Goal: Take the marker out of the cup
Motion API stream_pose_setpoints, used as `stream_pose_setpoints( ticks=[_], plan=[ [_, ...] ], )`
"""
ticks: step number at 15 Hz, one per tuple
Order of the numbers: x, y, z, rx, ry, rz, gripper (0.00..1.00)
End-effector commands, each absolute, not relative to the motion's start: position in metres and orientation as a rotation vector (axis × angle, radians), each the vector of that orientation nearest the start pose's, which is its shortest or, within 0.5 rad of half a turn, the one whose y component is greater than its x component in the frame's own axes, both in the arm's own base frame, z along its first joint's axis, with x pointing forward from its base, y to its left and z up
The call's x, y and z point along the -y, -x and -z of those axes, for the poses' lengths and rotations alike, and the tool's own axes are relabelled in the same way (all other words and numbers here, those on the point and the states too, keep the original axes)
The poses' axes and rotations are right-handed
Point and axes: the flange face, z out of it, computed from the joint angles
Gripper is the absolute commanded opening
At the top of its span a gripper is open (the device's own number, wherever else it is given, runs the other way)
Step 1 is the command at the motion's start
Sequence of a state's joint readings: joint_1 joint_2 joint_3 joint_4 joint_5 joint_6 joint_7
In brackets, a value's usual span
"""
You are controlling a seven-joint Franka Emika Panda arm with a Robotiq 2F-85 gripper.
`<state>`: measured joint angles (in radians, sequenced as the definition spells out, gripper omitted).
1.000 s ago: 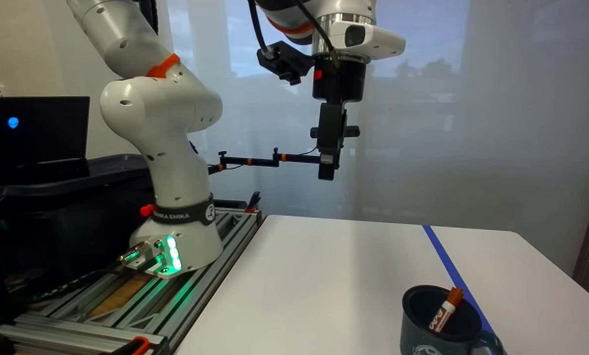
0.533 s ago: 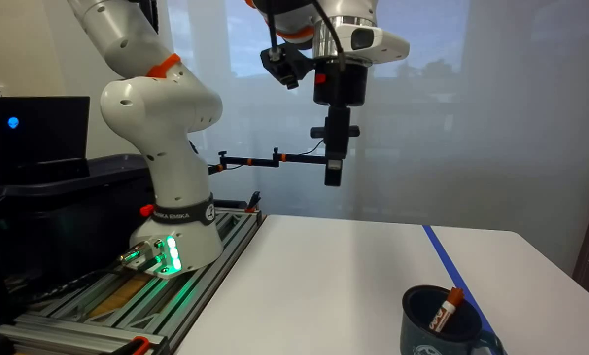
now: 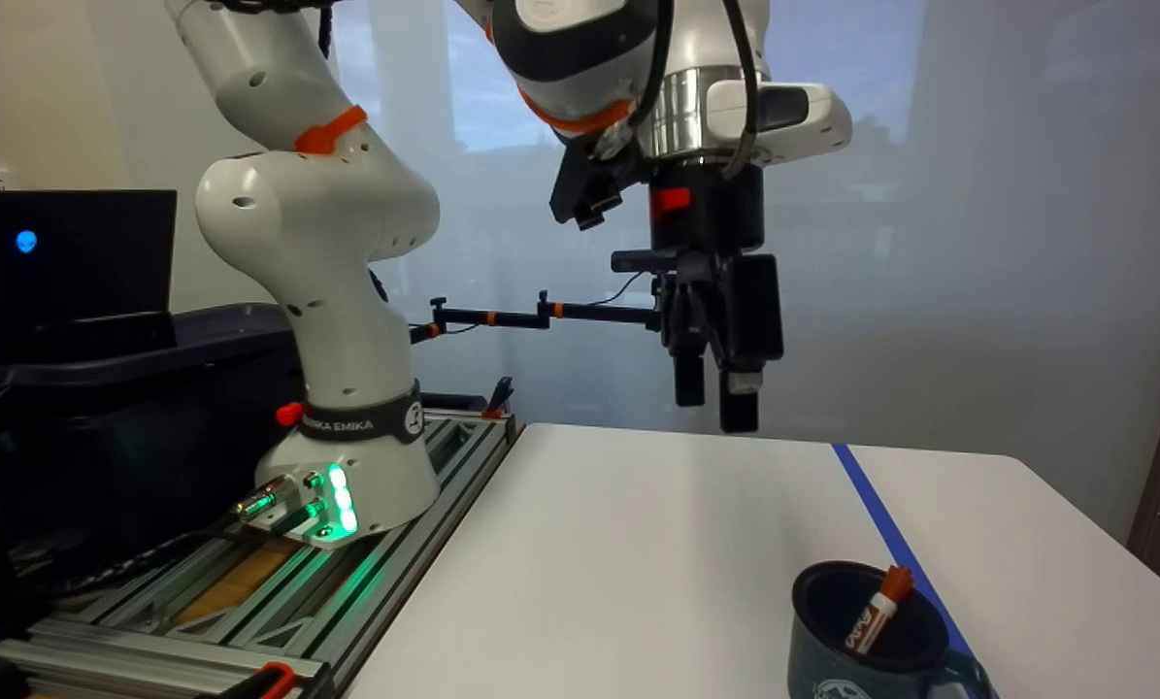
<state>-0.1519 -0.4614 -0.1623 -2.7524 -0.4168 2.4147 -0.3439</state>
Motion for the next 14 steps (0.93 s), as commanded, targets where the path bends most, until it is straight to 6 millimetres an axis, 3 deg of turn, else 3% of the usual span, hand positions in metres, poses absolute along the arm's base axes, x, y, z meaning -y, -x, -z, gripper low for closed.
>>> stream_pose_setpoints(
  ticks=[1,4,6,10,12,14],
  plan=[
    [0.115,-0.360,-0.365,0.573,3.343,0.083,1.00],
    [0.124,-0.367,-0.361,0.717,3.365,0.165,1.00],
    [0.130,-0.377,-0.360,0.880,3.320,0.321,1.00],
    [0.147,-0.393,-0.341,1.015,3.200,0.625,1.00],
    [0.142,-0.398,-0.331,1.015,3.119,0.676,1.00],
    [0.133,-0.396,-0.335,1.016,2.994,0.674,1.00]
  ],
)
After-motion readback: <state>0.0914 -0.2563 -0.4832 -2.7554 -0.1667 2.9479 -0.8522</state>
